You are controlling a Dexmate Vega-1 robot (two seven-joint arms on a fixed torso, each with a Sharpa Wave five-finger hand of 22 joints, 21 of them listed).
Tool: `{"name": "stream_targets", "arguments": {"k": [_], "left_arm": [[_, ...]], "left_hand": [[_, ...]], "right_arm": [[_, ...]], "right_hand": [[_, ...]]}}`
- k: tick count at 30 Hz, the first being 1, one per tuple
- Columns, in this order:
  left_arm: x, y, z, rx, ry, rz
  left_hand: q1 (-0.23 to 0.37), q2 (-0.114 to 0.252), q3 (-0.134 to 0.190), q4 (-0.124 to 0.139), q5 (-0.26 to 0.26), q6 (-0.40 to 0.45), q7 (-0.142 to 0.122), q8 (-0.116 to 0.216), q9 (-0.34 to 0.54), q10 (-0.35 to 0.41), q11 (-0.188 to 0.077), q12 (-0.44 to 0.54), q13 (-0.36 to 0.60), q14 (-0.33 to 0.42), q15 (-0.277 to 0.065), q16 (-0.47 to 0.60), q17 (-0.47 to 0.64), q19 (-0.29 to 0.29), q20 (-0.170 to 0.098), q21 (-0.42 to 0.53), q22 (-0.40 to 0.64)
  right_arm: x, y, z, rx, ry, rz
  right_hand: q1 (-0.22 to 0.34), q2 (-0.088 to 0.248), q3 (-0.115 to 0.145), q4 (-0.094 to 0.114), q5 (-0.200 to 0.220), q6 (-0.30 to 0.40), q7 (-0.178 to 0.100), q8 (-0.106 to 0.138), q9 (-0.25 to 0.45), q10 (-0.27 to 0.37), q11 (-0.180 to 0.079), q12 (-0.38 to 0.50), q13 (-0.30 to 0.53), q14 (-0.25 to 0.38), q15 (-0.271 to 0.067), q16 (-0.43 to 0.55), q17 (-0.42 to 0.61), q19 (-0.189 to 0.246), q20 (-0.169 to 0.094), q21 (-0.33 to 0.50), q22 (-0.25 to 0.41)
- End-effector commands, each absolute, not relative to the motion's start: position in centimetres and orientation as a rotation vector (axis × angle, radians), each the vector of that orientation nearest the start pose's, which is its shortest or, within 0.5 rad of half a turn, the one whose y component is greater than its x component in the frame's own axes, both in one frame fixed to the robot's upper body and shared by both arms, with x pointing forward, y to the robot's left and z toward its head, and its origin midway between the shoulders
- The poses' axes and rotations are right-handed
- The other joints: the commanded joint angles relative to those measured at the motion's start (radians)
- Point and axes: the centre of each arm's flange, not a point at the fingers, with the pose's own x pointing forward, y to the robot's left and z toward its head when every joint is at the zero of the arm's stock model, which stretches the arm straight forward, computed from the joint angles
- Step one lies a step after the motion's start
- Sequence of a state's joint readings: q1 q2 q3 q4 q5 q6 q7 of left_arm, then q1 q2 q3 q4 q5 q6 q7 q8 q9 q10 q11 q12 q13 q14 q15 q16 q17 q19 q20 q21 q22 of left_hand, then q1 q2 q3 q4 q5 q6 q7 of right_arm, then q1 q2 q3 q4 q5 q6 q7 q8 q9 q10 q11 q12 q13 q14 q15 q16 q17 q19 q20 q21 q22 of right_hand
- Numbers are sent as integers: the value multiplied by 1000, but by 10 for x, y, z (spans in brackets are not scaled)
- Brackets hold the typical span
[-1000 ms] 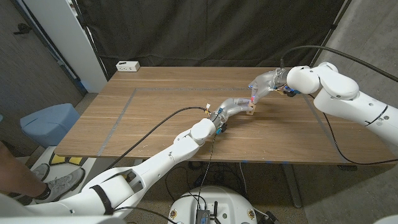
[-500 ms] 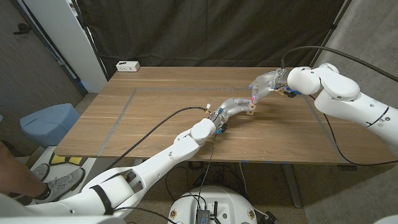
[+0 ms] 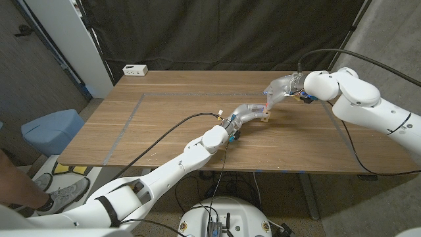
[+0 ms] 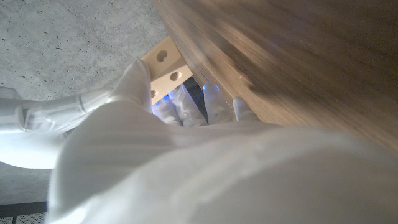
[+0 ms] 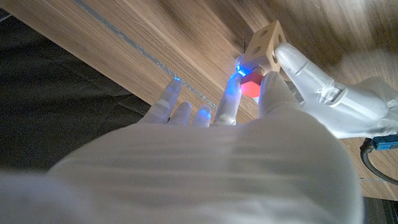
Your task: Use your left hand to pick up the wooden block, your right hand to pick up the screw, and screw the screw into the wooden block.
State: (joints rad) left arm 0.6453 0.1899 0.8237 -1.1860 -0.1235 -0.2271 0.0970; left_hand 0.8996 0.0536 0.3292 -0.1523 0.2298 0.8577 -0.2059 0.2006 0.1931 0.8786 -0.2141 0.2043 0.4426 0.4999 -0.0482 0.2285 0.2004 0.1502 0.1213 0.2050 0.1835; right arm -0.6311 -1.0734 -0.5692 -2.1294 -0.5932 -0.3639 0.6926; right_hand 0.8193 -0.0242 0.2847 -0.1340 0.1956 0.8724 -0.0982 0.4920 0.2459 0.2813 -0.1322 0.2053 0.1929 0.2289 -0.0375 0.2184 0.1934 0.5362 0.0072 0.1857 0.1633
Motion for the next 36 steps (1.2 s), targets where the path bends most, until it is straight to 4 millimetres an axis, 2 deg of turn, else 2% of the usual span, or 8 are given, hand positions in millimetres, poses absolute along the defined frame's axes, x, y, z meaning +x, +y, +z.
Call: {"name": "stream_targets", "arguments": {"k": [1,11,20,31,36], "left_arm": [[634,-16,-58,434,-626,-538],[634,-16,-58,434,-625,-536],[634,-17,-58,436,-627,-537],[633,-17,-58,438,-630,-536],[633,-17,-57,438,-632,-535]], "left_hand": [[-19,29,12,3,7,34,27,8,3,9,-2,8,3,8,-64,-2,1,6,1,8,5],[-17,28,13,1,7,34,30,8,3,10,-2,9,3,8,-65,-2,1,7,1,8,5],[-18,28,14,1,7,37,27,9,3,11,-2,9,3,8,-65,-2,0,7,1,9,5],[-18,28,14,1,7,36,29,9,3,11,-2,9,3,7,-64,-2,1,7,1,9,5],[-19,29,14,2,7,37,28,10,3,11,-2,9,3,7,-63,-2,1,7,1,9,5]], "right_arm": [[528,-239,96,-1806,-285,187],[530,-238,93,-1808,-282,185],[530,-239,91,-1813,-278,166],[531,-238,89,-1810,-285,158],[532,-236,87,-1806,-297,156]], "right_hand": [[-17,6,1,11,-1,27,3,12,-1,23,3,7,3,16,-51,7,3,14,-3,7,3],[-44,19,-7,21,-1,85,14,29,-10,55,4,9,3,36,-54,11,3,30,-12,7,3],[-101,25,-27,43,2,151,19,45,-21,92,6,11,2,55,-61,13,3,40,-18,6,3],[-121,28,-38,45,10,224,32,62,-33,125,-7,13,2,75,-61,15,1,52,-28,6,3],[-136,31,-46,47,15,293,37,77,-42,148,-3,12,1,85,-64,14,0,57,-33,5,4]]}}
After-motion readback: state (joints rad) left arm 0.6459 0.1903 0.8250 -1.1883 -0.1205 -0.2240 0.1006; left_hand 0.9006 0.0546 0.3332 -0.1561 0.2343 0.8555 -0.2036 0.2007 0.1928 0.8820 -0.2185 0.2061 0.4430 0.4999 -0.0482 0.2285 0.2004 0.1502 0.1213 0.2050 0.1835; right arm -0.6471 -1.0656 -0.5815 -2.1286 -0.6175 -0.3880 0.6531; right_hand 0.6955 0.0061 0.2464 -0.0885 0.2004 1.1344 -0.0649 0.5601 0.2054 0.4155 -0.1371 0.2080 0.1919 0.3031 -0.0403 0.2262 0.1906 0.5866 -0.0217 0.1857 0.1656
